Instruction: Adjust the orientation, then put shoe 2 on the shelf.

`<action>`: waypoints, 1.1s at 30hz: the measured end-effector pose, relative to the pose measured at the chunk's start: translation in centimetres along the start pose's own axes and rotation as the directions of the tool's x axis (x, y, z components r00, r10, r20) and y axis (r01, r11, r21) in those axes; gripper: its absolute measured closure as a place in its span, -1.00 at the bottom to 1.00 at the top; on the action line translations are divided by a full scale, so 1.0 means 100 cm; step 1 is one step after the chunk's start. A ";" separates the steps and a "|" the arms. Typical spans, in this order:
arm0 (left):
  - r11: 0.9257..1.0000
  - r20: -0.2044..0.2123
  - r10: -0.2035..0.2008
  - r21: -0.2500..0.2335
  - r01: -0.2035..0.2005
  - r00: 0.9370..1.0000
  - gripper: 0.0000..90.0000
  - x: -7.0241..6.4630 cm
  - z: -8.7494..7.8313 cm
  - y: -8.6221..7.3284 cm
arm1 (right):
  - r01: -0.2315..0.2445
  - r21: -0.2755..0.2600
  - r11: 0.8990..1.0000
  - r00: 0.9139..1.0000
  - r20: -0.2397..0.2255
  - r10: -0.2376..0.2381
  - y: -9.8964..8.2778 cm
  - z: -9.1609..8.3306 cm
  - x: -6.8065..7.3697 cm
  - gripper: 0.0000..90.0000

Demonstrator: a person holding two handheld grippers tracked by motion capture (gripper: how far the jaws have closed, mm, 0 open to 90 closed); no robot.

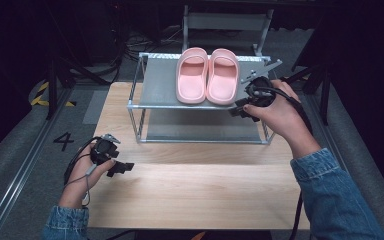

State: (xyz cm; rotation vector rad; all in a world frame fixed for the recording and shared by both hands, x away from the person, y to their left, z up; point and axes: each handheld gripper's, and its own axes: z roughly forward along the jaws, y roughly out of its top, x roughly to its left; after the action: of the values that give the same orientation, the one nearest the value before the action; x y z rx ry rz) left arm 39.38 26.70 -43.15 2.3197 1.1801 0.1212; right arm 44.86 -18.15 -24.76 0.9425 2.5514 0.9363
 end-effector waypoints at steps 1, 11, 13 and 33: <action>1.000 -0.001 0.002 0.001 -0.002 1.000 -0.59 0.000 0.000 0.000 | -0.002 -0.004 1.000 1.000 0.003 0.002 -0.003 -0.003 -0.001 0.30; 1.000 -0.003 0.001 0.005 -0.001 1.000 -0.59 -0.001 0.001 0.000 | -0.038 -0.036 0.999 0.999 0.021 0.039 -0.035 -0.027 -0.011 0.26; 1.000 0.000 0.001 0.009 -0.001 1.000 -0.59 -0.001 0.001 0.000 | -0.040 -0.040 0.998 0.999 0.024 0.041 -0.038 -0.028 -0.012 0.24; 1.000 -0.020 -0.004 0.019 0.004 1.000 -0.59 0.000 0.003 0.001 | -0.141 -0.050 0.989 0.985 0.096 0.145 -0.127 -0.042 -0.045 -0.06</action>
State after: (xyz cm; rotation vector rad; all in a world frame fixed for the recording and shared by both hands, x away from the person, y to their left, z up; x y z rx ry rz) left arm 39.52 26.55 -43.37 2.3376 1.2008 0.1323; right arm 40.22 -30.49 -29.82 1.1433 2.3981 0.9536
